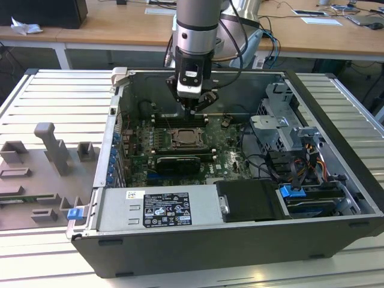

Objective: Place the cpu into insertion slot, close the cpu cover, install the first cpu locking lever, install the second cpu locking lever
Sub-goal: 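Install the first cpu locking lever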

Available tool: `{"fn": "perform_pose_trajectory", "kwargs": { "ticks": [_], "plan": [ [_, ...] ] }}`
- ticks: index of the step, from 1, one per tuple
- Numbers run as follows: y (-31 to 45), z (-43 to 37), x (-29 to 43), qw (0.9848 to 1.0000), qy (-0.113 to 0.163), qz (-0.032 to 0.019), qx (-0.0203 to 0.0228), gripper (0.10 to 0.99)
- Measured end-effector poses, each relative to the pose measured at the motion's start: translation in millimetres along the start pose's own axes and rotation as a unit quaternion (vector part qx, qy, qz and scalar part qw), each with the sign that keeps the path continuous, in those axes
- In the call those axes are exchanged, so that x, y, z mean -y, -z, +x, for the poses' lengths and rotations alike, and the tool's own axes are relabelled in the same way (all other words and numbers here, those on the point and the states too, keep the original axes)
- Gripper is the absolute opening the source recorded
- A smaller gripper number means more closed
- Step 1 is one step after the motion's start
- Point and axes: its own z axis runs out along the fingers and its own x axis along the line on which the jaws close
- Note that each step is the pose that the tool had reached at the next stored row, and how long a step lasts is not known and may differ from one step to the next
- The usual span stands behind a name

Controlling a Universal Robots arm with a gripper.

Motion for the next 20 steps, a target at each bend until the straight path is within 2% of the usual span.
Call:
{"fn": "perform_pose_trajectory", "kwargs": {
  "ticks": [8, 11, 15, 17, 18, 19, 20],
  "plan": [
    [0.0, -0.6, -0.5, 0.9992, 0.041, -0.0004, -0.0003, 0.106],
    [0.0, -0.8, -0.6, 0.9983, 0.059, -0.0006, -0.0004, 0.106],
    [0.0, -1.0, -0.8, 0.9964, 0.085, -0.0007, -0.0004, 0.106],
    [0.0, -1.1, -1.0, 0.9947, 0.103, -0.0008, -0.0005, 0.106],
    [0.0, -1.2, -1.0, 0.9928, 0.12, -0.0008, -0.0005, 0.106],
    [0.0, -1.4, -1.1, 0.9891, 0.147, -0.001, -0.0006, 0.106],
    [0.0, -1.6, -1.4, 0.984, 0.178, -0.0014, -0.0009, 0.106]
  ]
}}
